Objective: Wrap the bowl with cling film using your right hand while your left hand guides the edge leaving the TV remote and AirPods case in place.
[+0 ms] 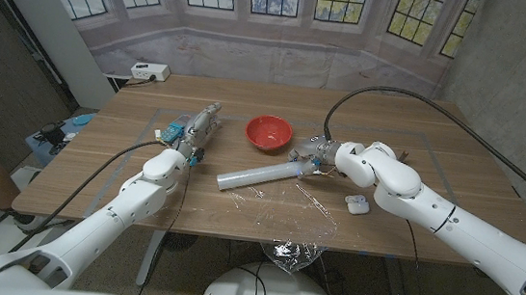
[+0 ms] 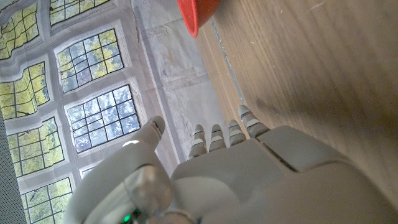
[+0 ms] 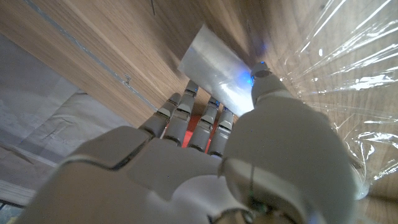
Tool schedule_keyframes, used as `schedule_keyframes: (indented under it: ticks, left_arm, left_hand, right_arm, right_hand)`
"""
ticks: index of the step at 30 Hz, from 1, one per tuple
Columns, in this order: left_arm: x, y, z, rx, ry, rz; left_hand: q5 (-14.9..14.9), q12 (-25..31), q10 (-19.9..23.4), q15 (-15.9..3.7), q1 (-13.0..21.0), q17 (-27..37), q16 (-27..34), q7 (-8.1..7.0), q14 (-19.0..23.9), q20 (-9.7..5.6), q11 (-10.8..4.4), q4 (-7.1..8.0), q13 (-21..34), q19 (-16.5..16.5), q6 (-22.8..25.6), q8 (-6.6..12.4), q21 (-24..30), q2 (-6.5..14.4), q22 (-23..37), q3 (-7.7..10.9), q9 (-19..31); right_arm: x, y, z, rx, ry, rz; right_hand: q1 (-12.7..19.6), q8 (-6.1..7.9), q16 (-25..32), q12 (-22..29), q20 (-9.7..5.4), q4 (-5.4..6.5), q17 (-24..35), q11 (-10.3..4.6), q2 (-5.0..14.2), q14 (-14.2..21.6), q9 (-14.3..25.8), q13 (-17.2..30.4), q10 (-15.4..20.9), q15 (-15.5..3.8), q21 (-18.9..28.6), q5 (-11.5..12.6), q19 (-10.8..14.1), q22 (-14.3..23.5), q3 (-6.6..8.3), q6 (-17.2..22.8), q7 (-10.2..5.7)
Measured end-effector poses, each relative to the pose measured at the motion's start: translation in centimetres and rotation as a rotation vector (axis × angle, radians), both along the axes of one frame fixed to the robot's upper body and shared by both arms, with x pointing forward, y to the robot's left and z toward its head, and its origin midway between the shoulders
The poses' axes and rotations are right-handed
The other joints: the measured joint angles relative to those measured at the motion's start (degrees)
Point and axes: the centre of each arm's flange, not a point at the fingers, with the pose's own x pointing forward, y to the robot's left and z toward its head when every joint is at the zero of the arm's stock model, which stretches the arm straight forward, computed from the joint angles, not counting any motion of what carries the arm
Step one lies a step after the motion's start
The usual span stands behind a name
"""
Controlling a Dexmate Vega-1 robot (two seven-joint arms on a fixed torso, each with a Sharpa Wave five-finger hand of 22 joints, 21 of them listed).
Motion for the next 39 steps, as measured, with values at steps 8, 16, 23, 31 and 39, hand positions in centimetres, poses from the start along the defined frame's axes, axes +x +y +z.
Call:
schedule_keyframes:
  ticks: [8, 16, 23, 31, 39]
  left_arm:
    - [-0.1, -0.2, -0.1, -0.004, 0.001, 0.003]
    - [-0.2, -0.4, -0.2, -0.004, -0.002, 0.006]
    - [-0.4, -0.5, -0.2, -0.005, -0.001, 0.008]
    - [-0.4, -0.7, -0.3, -0.005, 0.001, 0.009]
    - [-0.4, -0.8, -0.3, -0.003, 0.002, 0.010]
  left_hand:
    - [0.00, 0.00, 0.00, 0.22, 0.21, 0.00, 0.00, 0.00, 0.23, 0.14, 0.00, 0.00, 0.00, 0.14, 0.00, 0.00, -0.34, 0.21, 0.33, 0.00, 0.00]
    - [0.00, -0.23, -0.01, 0.31, 0.21, 0.00, 0.00, 0.00, 0.32, 0.31, 0.00, 0.00, 0.00, 0.31, 0.00, 0.00, -0.55, 0.21, 0.33, 0.00, 0.00]
    - [0.00, -0.23, -0.01, 0.31, 0.21, 0.00, 0.00, 0.00, 0.31, 0.11, 0.00, 0.24, 0.00, 0.51, 0.00, 0.00, -0.55, 0.21, 0.33, 0.24, 0.00]
    - [0.00, -0.22, -0.01, 0.31, 0.21, 0.00, 0.00, 0.31, 0.31, 0.11, 0.00, 0.24, 0.28, 0.51, 0.30, 0.00, -0.79, 0.21, 0.33, 0.23, 0.00]
    - [0.00, -0.22, -0.01, 0.31, 0.21, 0.00, 0.00, 0.31, 0.31, 0.11, 0.00, 0.24, 0.30, 0.51, 0.31, 0.00, -0.79, 0.21, 0.32, 0.23, 0.00]
  right_arm:
    - [0.0, 0.0, -0.3, 0.004, -0.008, 0.008]
    - [0.0, -0.1, -0.5, 0.011, -0.026, 0.027]
    - [0.0, -0.3, -0.7, 0.017, -0.036, 0.037]
    - [0.0, -0.7, -1.0, 0.027, -0.052, 0.053]
    - [-0.1, -1.0, -1.2, 0.041, -0.067, 0.069]
  right_hand:
    - [2.87, -0.15, 1.51, 1.09, -0.08, -0.08, 1.13, -0.42, 0.00, 3.67, -0.11, 0.75, 3.75, -0.32, 0.00, -0.31, 1.71, 0.00, 0.40, 3.76, -0.19]
    - [5.57, 0.05, 3.44, 2.71, -0.09, 0.17, 2.84, -0.72, -0.61, 6.96, 0.24, 2.25, 9.28, -0.64, -0.05, -0.90, 3.76, 0.06, 0.12, 9.21, -0.24]
    - [6.49, 0.48, 4.66, 3.90, -0.18, 0.16, 3.77, -0.62, -1.24, 9.29, 0.38, 3.09, 12.31, -0.92, -0.04, -0.94, 5.51, 0.30, -0.52, 11.66, -0.04]
    - [6.92, 0.82, 5.52, 5.09, -0.10, 0.15, 4.62, -0.08, -1.68, 11.64, 0.62, 3.96, 14.65, -1.24, -0.04, -1.13, 7.26, 0.30, -1.01, 13.61, 0.04]
    - [7.58, 1.14, 6.42, 5.76, -0.31, 0.16, 5.42, 1.25, -2.34, 13.84, 0.61, 4.26, 16.59, -0.71, -0.04, -1.18, 9.51, 0.30, -1.47, 15.05, 0.87]
